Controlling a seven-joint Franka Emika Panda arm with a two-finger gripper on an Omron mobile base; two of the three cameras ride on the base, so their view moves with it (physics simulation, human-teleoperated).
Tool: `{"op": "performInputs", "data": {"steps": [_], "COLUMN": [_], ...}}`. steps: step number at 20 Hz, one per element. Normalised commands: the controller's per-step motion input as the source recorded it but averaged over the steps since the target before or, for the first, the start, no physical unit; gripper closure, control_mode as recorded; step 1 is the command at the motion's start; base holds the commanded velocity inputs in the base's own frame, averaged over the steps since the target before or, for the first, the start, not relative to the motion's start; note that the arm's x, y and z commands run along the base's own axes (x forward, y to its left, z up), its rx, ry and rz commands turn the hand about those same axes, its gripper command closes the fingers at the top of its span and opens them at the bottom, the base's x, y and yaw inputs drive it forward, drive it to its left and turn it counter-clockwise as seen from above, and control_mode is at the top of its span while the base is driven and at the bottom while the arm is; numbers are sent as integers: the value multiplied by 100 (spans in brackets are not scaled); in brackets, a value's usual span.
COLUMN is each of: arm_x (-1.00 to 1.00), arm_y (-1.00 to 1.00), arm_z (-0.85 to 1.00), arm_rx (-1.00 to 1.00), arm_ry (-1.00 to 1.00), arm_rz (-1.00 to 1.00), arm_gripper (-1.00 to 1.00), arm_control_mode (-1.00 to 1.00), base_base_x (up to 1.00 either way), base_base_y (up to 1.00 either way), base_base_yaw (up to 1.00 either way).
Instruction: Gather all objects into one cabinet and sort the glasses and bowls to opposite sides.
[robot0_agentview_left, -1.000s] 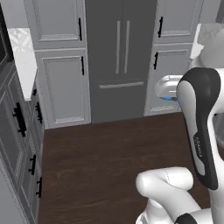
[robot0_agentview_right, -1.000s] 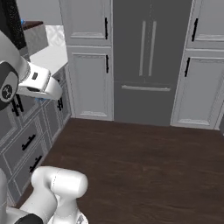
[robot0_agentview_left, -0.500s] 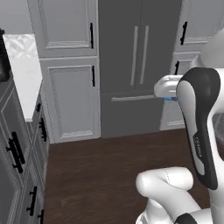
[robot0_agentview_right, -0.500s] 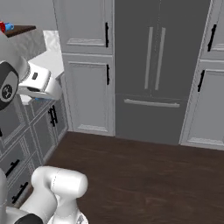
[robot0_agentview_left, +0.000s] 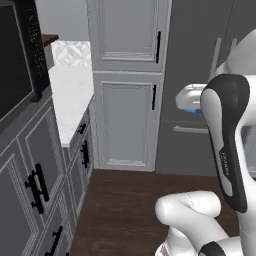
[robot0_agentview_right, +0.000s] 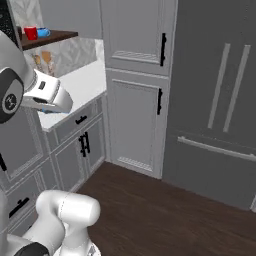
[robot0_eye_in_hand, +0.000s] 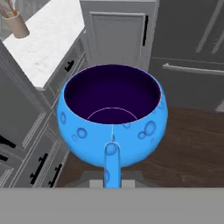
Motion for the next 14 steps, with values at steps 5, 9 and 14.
{"op": "performInputs", "data": {"steps": [5, 9, 14], "arm_x": [0, 0, 0], "arm_y": [0, 0, 0], "arm_z": [0, 0, 0], "arm_rx": [0, 0, 0], "arm_ry": [0, 0, 0], "arm_rz": [0, 0, 0], "arm_gripper": [100, 100, 100], "arm_control_mode": [100, 100, 100], "base_base_x": [2, 9, 0], "base_base_y": [0, -12, -67], "base_base_yaw": [57, 59, 64]}}
